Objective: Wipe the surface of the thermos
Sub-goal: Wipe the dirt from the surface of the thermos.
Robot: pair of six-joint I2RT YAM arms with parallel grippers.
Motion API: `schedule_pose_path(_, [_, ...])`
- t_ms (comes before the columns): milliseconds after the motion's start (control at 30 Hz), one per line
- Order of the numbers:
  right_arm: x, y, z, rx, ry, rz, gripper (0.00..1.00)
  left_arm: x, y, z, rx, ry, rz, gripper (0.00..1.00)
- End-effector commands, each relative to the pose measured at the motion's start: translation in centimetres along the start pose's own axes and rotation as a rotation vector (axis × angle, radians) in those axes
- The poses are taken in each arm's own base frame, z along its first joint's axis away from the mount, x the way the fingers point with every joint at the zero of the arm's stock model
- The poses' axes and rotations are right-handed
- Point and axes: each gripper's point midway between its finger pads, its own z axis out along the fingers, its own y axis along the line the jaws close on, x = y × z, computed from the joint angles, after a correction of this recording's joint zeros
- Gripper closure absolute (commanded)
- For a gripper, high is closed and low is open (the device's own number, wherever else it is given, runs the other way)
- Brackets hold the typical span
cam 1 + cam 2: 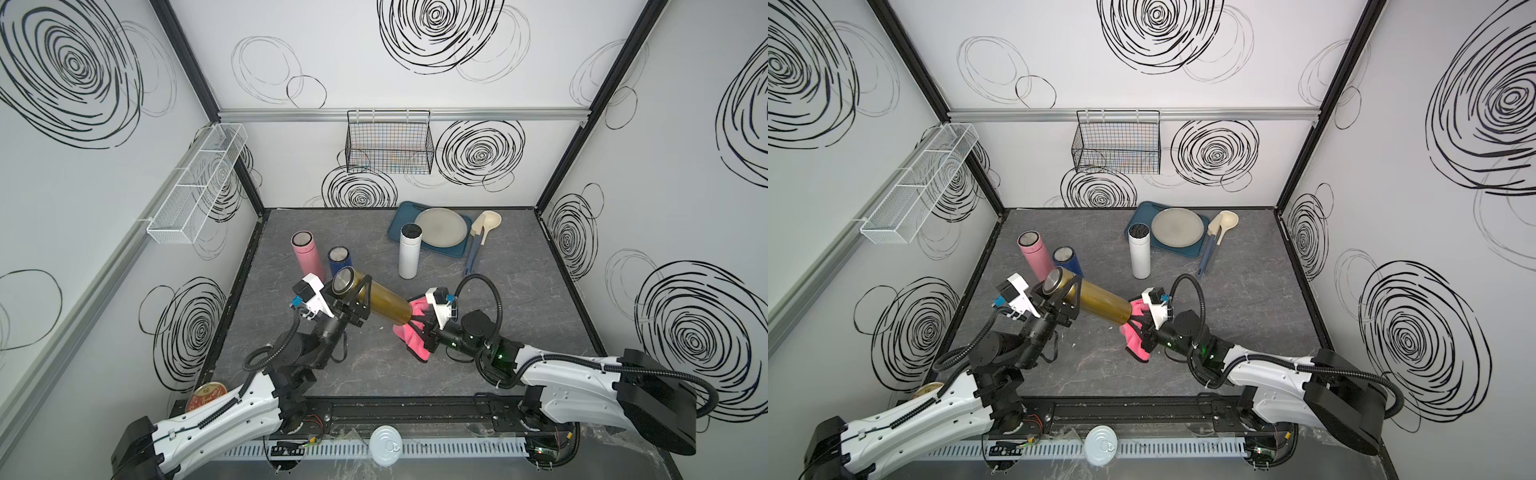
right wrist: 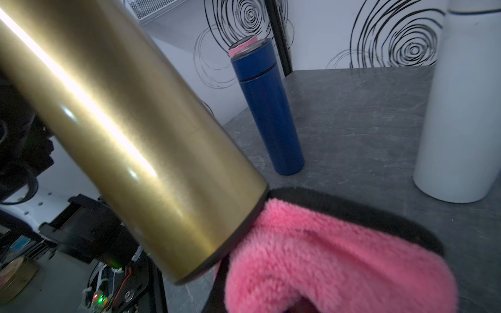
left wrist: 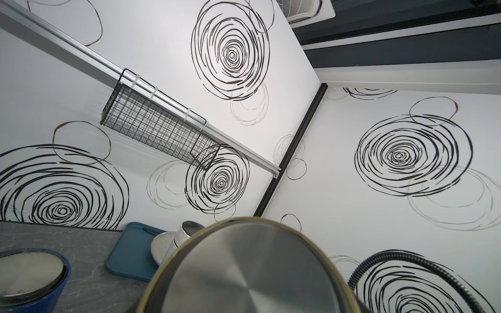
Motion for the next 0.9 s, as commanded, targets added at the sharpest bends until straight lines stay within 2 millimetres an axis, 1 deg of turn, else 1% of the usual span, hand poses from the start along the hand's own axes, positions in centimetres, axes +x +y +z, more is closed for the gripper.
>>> schedule_pose_path(0, [-2.1, 3.1, 0.8, -0.081, -0.063, -0.029, 1.0, -3.4, -1.9, 0.2, 0.068, -0.101, -0.068, 1.0])
schedule_pose_path(67, [-1.6, 5.4, 1.8, -0.139, -0.038, -0.053, 1.0, -3.4, -1.9, 0.3, 0.07, -0.099, -0.067, 1.0])
schedule_pose_path(100, [-1.5, 6.2, 2.1, -0.168, -0.031, -0.058, 1.0, -3.3, -1.9, 0.4, 0.068, -0.098, -0.066, 1.0])
schedule_pose_path(133, [-1.4, 6.7, 2.4, -0.189, -0.02, -0.059, 1.0, -3.3, -1.9, 0.4, 0.067, -0.097, -0.066, 1.0])
schedule_pose_path(167, [-1.5, 6.8, 2.5, -0.191, -0.021, -0.059, 1.0, -3.3, -1.9, 0.4, 0.067, -0.096, -0.065, 1.0])
schedule_pose_path(233, [-2.1, 5.7, 2.1, -0.151, -0.047, -0.055, 1.0, -3.2, -1.8, 0.5, 0.063, -0.091, -0.063, 1.0])
schedule_pose_path(333, [-3.2, 2.8, 0.4, -0.091, -0.1, 0.0, 1.0, -3.1, -1.5, 0.3, 0.051, -0.086, -0.056, 1.0])
schedule_pose_path(400, [-3.5, 1.4, -0.4, -0.04, -0.123, 0.013, 1.0, -3.0, -1.3, 0.1, 0.045, -0.092, -0.051, 1.0])
schedule_pose_path(433, [-3.5, 1.0, -0.6, -0.015, -0.122, 0.013, 1.0, -3.0, -1.1, 0.1, 0.043, -0.094, -0.051, 1.0])
schedule_pose_path(500, [-3.2, 1.3, -0.4, -0.022, -0.105, 0.01, 1.0, -2.7, -1.1, 0.1, 0.044, -0.087, -0.052, 1.0])
schedule_pose_path(600, [-2.8, 2.8, 0.2, -0.04, -0.084, -0.027, 1.0, -2.1, -0.8, 0.5, 0.026, -0.07, -0.03, 1.0])
schedule_pose_path(633, [-2.7, 2.7, 0.3, -0.024, -0.079, -0.036, 1.0, -1.9, -0.5, 0.6, 0.008, -0.062, -0.009, 1.0])
schedule_pose_path(667, [-2.9, 2.4, 0.2, -0.005, -0.083, -0.039, 1.0, -1.7, -0.1, 0.6, -0.016, -0.056, 0.015, 1.0])
schedule_pose_path(700, [-3.1, 1.6, -0.1, 0.039, -0.094, -0.035, 1.0, -1.3, 0.7, 0.6, -0.053, -0.043, 0.049, 1.0])
schedule_pose_path(767, [-3.8, -0.6, -1.1, 0.134, -0.12, -0.014, 1.0, -0.4, 2.3, 0.2, -0.129, -0.017, 0.137, 1.0])
schedule_pose_path(867, [-4.8, -4.6, -3.5, 0.303, -0.16, 0.048, 1.0, 0.8, 5.4, -0.7, -0.277, 0.029, 0.269, 1.0])
